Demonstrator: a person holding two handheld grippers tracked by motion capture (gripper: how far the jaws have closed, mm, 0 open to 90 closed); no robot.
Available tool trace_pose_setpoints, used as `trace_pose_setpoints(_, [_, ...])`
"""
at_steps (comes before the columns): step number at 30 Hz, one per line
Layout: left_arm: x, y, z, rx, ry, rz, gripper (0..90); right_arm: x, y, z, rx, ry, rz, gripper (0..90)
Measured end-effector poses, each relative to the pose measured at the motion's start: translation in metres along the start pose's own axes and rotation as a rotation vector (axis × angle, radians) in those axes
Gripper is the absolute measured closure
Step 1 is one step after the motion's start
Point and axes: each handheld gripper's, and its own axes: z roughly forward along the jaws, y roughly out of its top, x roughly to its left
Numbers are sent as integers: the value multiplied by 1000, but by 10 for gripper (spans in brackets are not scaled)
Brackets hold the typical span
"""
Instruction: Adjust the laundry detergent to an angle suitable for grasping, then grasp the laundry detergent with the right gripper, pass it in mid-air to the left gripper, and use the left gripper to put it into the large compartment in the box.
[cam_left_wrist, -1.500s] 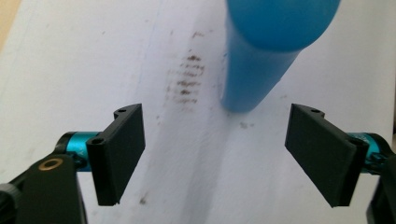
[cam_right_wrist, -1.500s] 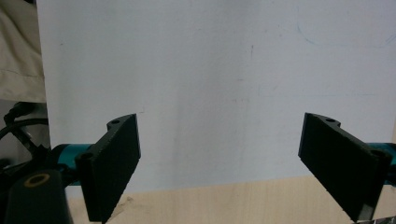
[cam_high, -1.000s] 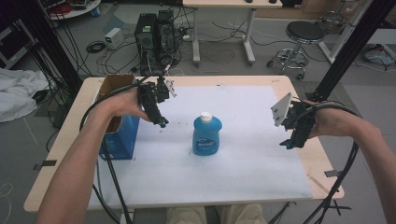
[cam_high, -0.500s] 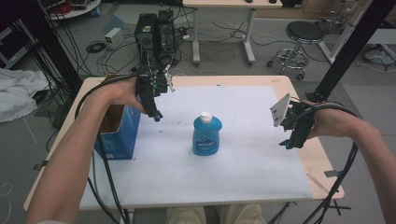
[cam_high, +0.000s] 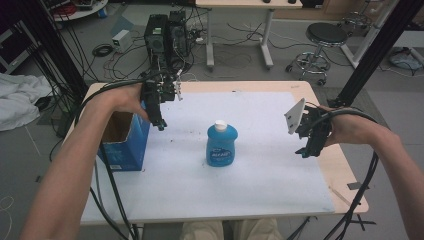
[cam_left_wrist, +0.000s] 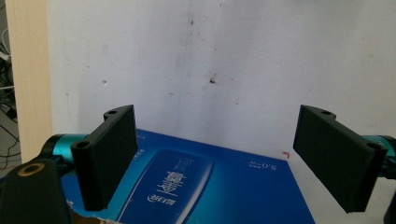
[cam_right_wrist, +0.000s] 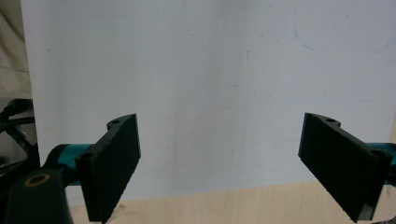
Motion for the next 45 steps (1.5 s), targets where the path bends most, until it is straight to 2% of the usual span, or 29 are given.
trace_pose_setpoints(7, [-2, 0, -3, -17, 6, 9, 138, -1, 3, 0, -3, -5, -2, 119])
trace_pose_setpoints(16, [-4, 4, -3, -10, 5, 23, 138, -2, 3, -1, -4, -16, 21, 119])
trace_pose_setpoints(20, [-6, 7, -3, -22, 14, 20, 138, -3, 2, -2, -24, -25, 34, 119])
trace_pose_setpoints(24, [-8, 9, -4, -27, 17, 36, 138, -5, 3, -3, -74, -41, 67, 119])
trace_pose_setpoints(27, [-8, 10, -4, -36, 15, 40, 139, -6, 5, -2, -86, -49, 75, 119])
trace_pose_setpoints(35, [-13, 11, -5, -37, 18, 52, 139, -9, 20, 16, -157, -55, 105, 119])
trace_pose_setpoints(39, [-16, 12, -7, -42, 19, 57, 139, -9, 28, 24, -160, -63, 115, 119])
trace_pose_setpoints(45, [-18, 12, -5, -41, 15, 65, 139, -10, 39, 38, -192, -81, 129, 119])
